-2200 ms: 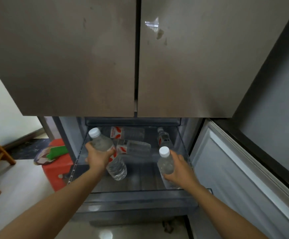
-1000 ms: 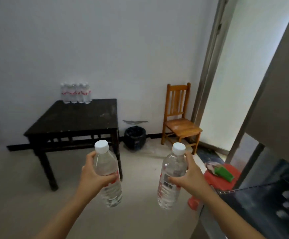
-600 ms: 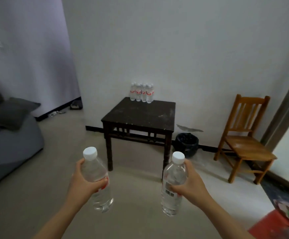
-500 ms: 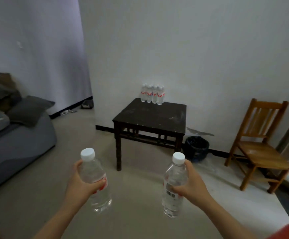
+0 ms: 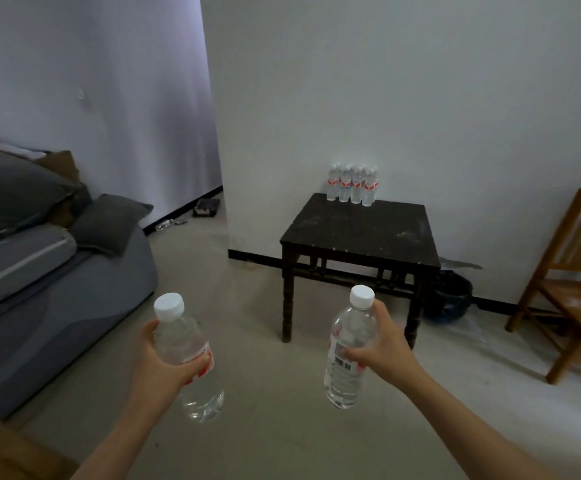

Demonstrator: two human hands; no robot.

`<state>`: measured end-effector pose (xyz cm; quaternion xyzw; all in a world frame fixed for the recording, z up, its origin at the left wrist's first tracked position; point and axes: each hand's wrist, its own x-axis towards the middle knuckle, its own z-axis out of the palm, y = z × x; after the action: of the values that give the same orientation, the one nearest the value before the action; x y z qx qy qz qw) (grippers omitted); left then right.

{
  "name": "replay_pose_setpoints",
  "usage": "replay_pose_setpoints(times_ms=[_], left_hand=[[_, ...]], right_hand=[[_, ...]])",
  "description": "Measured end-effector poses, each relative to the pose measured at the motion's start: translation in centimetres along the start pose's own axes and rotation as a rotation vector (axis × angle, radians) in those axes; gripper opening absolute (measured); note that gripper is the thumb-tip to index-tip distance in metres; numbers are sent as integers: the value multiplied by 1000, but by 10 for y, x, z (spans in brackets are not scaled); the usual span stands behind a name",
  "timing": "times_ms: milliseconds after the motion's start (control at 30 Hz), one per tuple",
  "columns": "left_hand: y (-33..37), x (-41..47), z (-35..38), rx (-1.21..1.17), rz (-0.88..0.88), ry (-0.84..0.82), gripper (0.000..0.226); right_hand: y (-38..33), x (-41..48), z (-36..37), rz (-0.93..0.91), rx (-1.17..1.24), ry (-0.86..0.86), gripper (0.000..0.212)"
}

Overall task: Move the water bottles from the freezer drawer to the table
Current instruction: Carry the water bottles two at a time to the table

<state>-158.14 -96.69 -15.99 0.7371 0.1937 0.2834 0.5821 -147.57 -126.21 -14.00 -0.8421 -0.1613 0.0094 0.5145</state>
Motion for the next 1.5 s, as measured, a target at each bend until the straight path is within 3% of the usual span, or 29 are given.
replay_pose_setpoints(times_ms=[367, 667, 800, 1000, 1167, 1367, 1500], left_hand=[[-44, 116, 7, 47, 5, -124, 83], [-31, 250, 48, 49, 30, -71, 92], [-50, 316, 46, 108, 21, -84, 86], [-72, 392, 46, 63, 12, -56, 98], [-93, 476, 42, 17, 75, -133, 104], [-98, 590, 34, 61, 111, -190, 84], [-112, 650, 41, 25, 113, -266, 98]], right_hand=[[7, 81, 39, 86, -184, 58, 78], [12, 221, 72, 65, -240, 85, 84], [6, 273, 93, 65, -239, 54, 84], [2, 350, 140, 95, -254, 70, 83], [-7, 407, 180, 143, -269, 141, 84], [-35, 469, 229, 215, -224, 278, 79], [-43, 505, 247, 255, -213, 312, 80]])
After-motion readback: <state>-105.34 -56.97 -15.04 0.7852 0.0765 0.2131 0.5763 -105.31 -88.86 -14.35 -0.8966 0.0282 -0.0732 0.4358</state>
